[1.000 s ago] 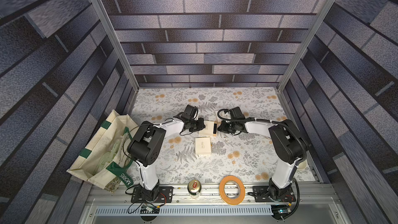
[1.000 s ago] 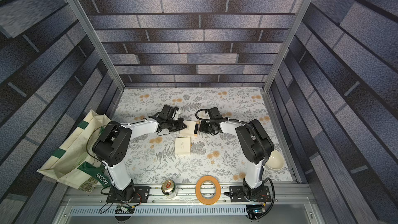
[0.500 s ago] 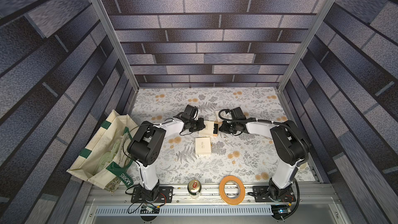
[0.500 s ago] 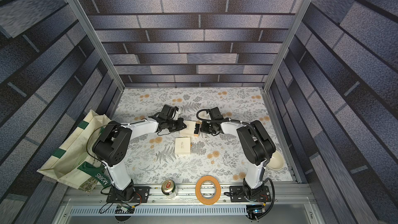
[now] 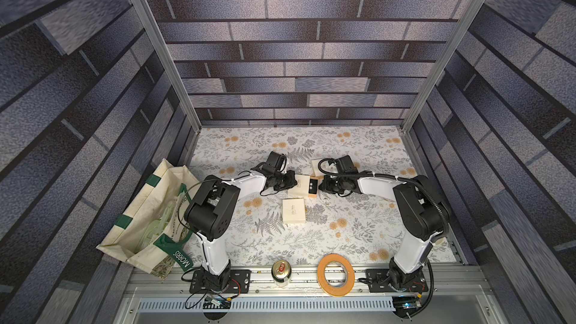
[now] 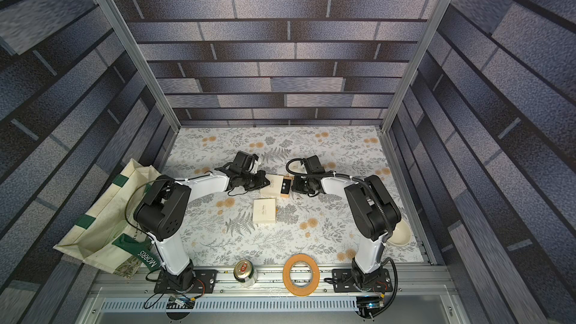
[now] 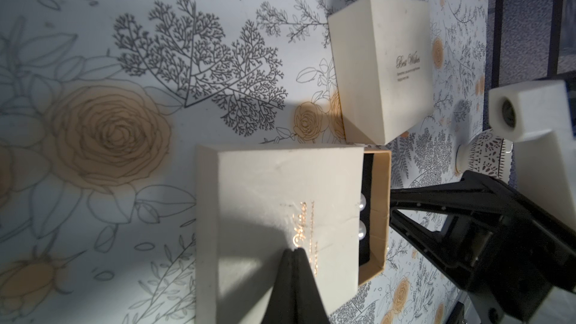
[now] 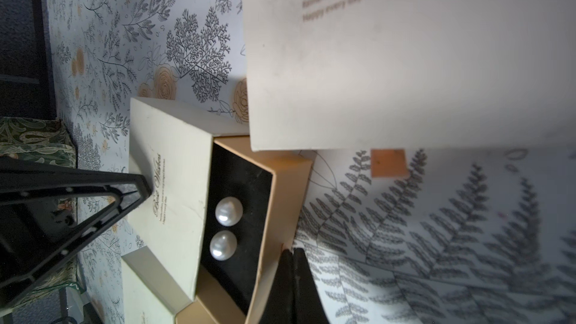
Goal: Take out the earrings from the drawer-style jewelry box
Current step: Open the drawer in the jewelry box.
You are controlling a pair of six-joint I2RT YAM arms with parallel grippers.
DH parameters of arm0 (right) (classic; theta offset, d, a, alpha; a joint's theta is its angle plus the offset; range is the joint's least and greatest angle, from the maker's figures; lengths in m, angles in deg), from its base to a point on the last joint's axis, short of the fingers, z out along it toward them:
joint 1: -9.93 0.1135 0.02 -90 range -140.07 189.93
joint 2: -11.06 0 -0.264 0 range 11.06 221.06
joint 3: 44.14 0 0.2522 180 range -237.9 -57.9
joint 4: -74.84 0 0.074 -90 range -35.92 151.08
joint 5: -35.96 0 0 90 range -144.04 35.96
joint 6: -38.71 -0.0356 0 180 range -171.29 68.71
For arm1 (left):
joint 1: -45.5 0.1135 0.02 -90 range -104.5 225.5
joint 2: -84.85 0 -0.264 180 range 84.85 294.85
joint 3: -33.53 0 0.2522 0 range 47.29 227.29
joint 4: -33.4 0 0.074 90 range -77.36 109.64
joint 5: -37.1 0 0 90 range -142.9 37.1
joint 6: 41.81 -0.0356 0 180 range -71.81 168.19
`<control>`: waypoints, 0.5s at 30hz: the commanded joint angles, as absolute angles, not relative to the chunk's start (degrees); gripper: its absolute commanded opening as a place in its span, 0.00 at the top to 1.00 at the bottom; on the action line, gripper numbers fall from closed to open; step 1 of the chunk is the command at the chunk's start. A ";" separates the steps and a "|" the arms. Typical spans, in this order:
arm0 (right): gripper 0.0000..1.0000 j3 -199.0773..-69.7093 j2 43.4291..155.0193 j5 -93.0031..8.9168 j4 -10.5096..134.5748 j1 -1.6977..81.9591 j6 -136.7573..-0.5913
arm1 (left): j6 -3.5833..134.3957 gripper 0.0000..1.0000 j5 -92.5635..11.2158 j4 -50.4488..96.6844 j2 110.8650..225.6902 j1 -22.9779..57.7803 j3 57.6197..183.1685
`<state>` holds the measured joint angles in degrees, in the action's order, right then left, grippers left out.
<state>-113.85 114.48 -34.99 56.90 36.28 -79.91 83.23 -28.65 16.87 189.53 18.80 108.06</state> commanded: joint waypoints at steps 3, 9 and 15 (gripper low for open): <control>1.00 -112.36 113.24 -38.13 52.73 34.78 -79.19 | 83.44 1.00 -31.95 11.14 189.79 19.53 105.82; 1.00 -112.21 113.47 -38.11 52.79 34.69 -79.32 | 83.35 1.00 -32.07 10.88 189.72 19.44 105.89; 1.00 -112.31 113.38 -38.30 52.49 34.63 -79.33 | 83.34 1.00 -32.01 10.73 189.68 19.45 106.09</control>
